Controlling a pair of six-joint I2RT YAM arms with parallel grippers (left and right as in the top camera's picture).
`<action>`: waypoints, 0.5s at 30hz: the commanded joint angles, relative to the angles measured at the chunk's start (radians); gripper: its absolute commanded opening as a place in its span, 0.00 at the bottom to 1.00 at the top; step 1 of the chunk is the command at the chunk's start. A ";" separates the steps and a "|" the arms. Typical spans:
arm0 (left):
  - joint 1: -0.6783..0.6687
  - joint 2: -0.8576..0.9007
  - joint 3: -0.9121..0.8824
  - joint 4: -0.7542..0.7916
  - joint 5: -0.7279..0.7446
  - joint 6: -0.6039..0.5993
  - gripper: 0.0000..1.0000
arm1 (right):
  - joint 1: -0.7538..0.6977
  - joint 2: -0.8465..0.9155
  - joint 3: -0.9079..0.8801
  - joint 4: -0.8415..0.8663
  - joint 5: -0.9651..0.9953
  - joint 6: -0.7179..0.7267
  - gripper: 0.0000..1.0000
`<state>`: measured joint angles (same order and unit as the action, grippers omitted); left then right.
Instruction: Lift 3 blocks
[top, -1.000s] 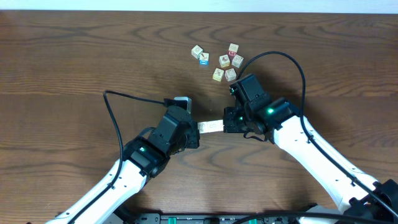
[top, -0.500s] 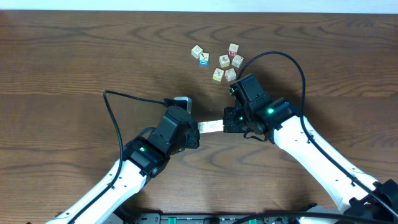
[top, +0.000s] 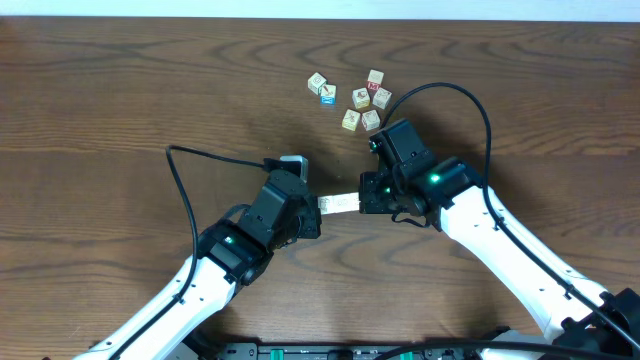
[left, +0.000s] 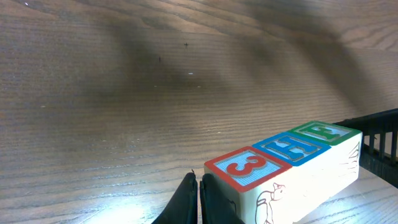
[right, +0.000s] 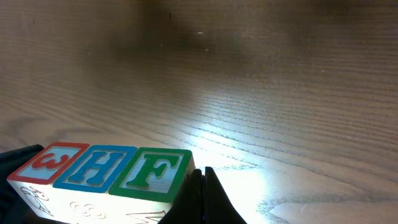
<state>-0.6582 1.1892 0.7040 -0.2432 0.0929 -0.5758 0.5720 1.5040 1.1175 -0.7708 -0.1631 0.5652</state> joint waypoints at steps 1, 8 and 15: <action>-0.068 -0.015 0.102 0.068 0.292 -0.005 0.07 | 0.058 -0.008 0.074 0.058 -0.392 0.006 0.01; -0.068 -0.018 0.124 0.063 0.292 -0.004 0.07 | 0.058 -0.008 0.095 0.045 -0.392 0.006 0.01; -0.068 -0.021 0.126 0.061 0.292 -0.004 0.07 | 0.058 -0.008 0.097 0.044 -0.392 0.006 0.02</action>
<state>-0.6582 1.1892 0.7319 -0.2550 0.0788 -0.5758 0.5648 1.5040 1.1492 -0.7891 -0.1577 0.5648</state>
